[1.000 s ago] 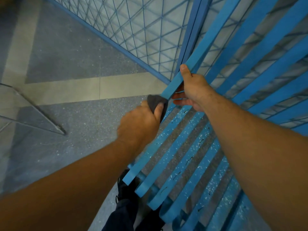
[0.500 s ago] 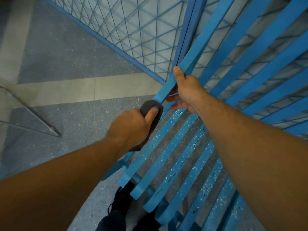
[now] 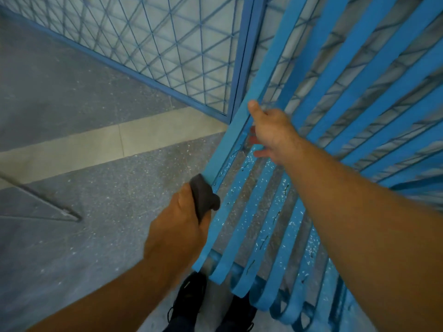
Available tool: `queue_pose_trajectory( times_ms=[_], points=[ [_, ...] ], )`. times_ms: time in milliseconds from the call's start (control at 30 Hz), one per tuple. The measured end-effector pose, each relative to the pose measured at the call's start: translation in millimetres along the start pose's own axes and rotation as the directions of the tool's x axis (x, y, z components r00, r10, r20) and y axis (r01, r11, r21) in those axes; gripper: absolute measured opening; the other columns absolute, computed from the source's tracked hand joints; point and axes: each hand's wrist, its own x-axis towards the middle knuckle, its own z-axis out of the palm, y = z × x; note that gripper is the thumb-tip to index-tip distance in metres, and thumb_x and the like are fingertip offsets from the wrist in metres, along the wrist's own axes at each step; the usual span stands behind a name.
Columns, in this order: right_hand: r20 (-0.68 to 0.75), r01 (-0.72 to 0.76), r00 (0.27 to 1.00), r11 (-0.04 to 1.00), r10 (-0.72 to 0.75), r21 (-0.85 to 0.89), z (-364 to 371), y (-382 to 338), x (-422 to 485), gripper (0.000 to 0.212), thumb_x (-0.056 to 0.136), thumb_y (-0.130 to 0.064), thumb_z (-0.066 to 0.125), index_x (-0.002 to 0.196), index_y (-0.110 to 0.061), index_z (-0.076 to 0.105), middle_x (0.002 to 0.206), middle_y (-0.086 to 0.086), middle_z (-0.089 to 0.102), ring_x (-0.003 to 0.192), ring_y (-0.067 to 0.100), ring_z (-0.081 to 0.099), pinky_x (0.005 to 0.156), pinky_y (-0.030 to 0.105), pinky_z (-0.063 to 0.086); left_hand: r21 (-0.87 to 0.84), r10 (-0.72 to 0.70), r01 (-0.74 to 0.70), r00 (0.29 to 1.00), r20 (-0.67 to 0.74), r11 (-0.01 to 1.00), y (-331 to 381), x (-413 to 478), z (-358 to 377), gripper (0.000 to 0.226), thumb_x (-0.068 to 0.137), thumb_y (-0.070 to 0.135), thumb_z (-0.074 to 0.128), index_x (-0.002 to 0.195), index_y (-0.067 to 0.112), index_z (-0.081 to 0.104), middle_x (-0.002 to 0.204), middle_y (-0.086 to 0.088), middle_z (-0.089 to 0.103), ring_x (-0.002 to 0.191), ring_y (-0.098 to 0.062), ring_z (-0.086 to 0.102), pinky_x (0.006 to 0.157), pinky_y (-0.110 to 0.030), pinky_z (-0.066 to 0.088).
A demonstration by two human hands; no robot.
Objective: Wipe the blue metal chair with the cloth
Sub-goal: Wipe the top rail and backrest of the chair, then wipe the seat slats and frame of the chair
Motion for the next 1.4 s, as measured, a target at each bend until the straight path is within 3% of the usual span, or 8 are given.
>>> queue_pose_trajectory(
  times_ms=[200, 333, 433, 567, 767, 967, 1233, 1400],
  points=[
    [0.076, -0.291, 0.955, 0.867, 0.285, 0.405, 32.8, 95.9, -96.3, 0.029, 0.099, -0.034, 0.046, 0.090, -0.013, 0.063, 0.085, 0.006, 0.067, 0.078, 0.021, 0.066, 0.070, 0.037, 0.055, -0.052, 0.002, 0.005, 0.992, 0.124, 0.999, 34.7, 52.0, -8.3, 0.071, 0.093, 0.059, 0.037, 0.143, 0.010, 0.026, 0.135, -0.011, 0.043, 0.107, -0.027, 0.053, 0.087, -0.042, 0.048],
    [0.147, -0.290, 0.955, 0.702, 0.258, 0.651, 55.1, 111.6, -121.9, 0.035, 0.098, -0.034, 0.041, 0.107, -0.012, 0.066, 0.104, 0.007, 0.072, 0.102, 0.029, 0.067, 0.090, 0.047, 0.051, -0.127, 0.033, 0.004, 0.959, 0.282, 0.992, 43.5, 82.9, -15.2, 0.092, 0.092, 0.067, 0.029, 0.152, 0.010, -0.010, 0.161, -0.005, -0.011, 0.148, -0.024, 0.001, 0.120, -0.043, 0.008],
    [0.133, -0.227, 0.971, 0.592, 0.198, 0.773, 66.1, 101.2, -123.4, 0.048, 0.098, -0.049, 0.037, 0.118, -0.016, 0.065, 0.112, 0.007, 0.070, 0.107, 0.027, 0.064, 0.095, 0.049, 0.048, -0.247, -0.008, 0.116, 0.916, 0.400, 0.962, 42.9, 87.6, -16.2, 0.098, 0.078, 0.068, 0.031, 0.154, 0.014, -0.002, 0.161, -0.005, -0.006, 0.148, -0.020, 0.000, 0.120, -0.040, 0.005],
    [0.120, -0.198, 0.978, 0.588, 0.169, 0.784, 72.6, 89.6, -121.8, 0.048, 0.092, -0.060, 0.046, 0.117, -0.025, 0.067, 0.107, -0.002, 0.073, 0.103, 0.017, 0.067, 0.079, 0.036, 0.054, -0.533, -0.110, 0.459, 0.821, 0.560, 0.711, 44.0, 86.6, -33.8, 0.044, 0.090, 0.055, 0.041, 0.110, 0.023, 0.063, 0.108, -0.008, 0.068, 0.102, -0.022, 0.063, 0.086, -0.029, 0.046],
    [0.166, -0.252, 0.964, 0.521, 0.207, 0.816, 70.2, 83.1, -110.7, 0.035, 0.087, -0.025, 0.070, 0.118, -0.010, 0.066, 0.102, 0.007, 0.075, 0.093, 0.020, 0.072, 0.081, 0.037, 0.057, -0.245, 0.099, -0.024, 0.949, 0.300, 0.969, 33.9, 100.1, -50.7, 0.036, 0.097, 0.020, 0.047, 0.133, 0.024, 0.051, 0.124, -0.004, 0.057, 0.107, -0.016, 0.053, 0.080, -0.022, 0.039],
    [-0.020, -0.082, 0.988, 0.625, 0.155, 0.776, 73.2, 86.2, -101.7, 0.021, 0.090, -0.016, 0.064, 0.111, -0.019, 0.066, 0.105, 0.004, 0.073, 0.100, 0.020, 0.069, 0.089, 0.040, 0.056, -0.236, 0.104, -0.009, 0.913, 0.394, 0.972, 34.2, 115.3, -55.2, 0.052, 0.094, 0.019, 0.056, 0.144, 0.019, 0.039, 0.124, 0.004, 0.055, 0.094, -0.006, 0.055, 0.072, -0.015, 0.041],
    [-0.212, 0.034, 0.968, 0.771, 0.133, 0.636, 68.7, 81.9, -103.2, 0.021, 0.094, -0.013, 0.054, 0.113, -0.019, 0.059, 0.102, 0.002, 0.067, 0.090, 0.014, 0.065, 0.060, 0.020, 0.053, -0.117, 0.114, -0.076, 0.924, 0.365, 0.990, 35.6, 113.6, -60.7, 0.014, 0.088, 0.023, 0.065, 0.098, 0.016, 0.059, 0.090, -0.004, 0.063, 0.080, -0.013, 0.059, 0.062, -0.025, 0.046],
    [-0.233, 0.019, 0.956, 0.754, 0.179, 0.657, 67.2, 81.5, -110.8, 0.021, 0.090, -0.015, 0.047, 0.101, -0.025, 0.062, 0.099, 0.006, 0.069, 0.092, 0.024, 0.067, 0.080, 0.046, 0.059, 0.036, 0.110, -0.129, 0.936, 0.334, 0.991, 38.7, 108.0, -62.3, 0.030, 0.080, 0.035, 0.074, 0.096, 0.019, 0.054, 0.084, -0.001, 0.060, 0.077, -0.017, 0.059, 0.062, -0.031, 0.050]
  ],
)
